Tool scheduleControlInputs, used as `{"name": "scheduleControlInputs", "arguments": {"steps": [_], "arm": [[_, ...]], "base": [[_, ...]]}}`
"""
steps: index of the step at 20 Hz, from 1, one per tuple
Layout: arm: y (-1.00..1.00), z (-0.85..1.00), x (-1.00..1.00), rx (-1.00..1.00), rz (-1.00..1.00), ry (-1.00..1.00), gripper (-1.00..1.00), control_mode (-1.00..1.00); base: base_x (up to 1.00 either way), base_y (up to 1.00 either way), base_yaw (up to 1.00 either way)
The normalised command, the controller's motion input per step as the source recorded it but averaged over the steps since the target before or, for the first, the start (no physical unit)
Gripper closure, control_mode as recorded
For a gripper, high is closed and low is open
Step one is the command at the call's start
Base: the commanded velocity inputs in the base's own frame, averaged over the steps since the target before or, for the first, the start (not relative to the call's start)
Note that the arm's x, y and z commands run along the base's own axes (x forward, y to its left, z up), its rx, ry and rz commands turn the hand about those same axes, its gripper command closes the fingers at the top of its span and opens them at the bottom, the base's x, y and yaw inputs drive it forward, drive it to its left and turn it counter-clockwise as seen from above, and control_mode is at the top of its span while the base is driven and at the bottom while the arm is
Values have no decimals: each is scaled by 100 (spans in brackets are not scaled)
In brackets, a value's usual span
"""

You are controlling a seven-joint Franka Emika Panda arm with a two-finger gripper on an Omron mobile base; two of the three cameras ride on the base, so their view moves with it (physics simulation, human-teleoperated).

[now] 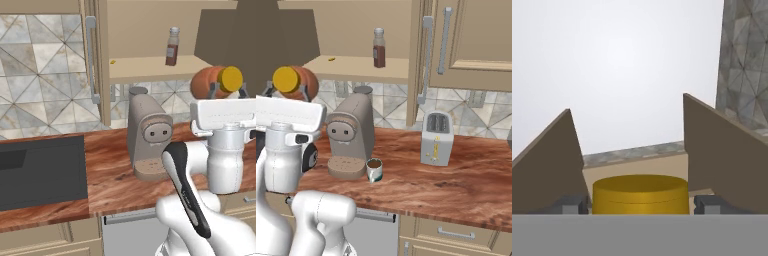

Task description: Pick the cinnamon and honey bottle from the cabinet and place them next to the mug.

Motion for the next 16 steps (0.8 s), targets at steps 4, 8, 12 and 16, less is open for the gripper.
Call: {"name": "scheduleControlInputs", "arguments": {"steps": [4, 8, 12, 16], "arm": [[-39, -67, -100, 0, 0, -13, 100, -100], [-31, -73, -100, 0, 0, -4, 100, -100], [-11, -87, -100, 0, 0, 8, 100, -100], [-10, -100, -100, -5, 0, 34, 100, -100]], "base": [[0, 0, 0], [0, 0, 0], [0, 0, 0], [0, 0, 0]]}}
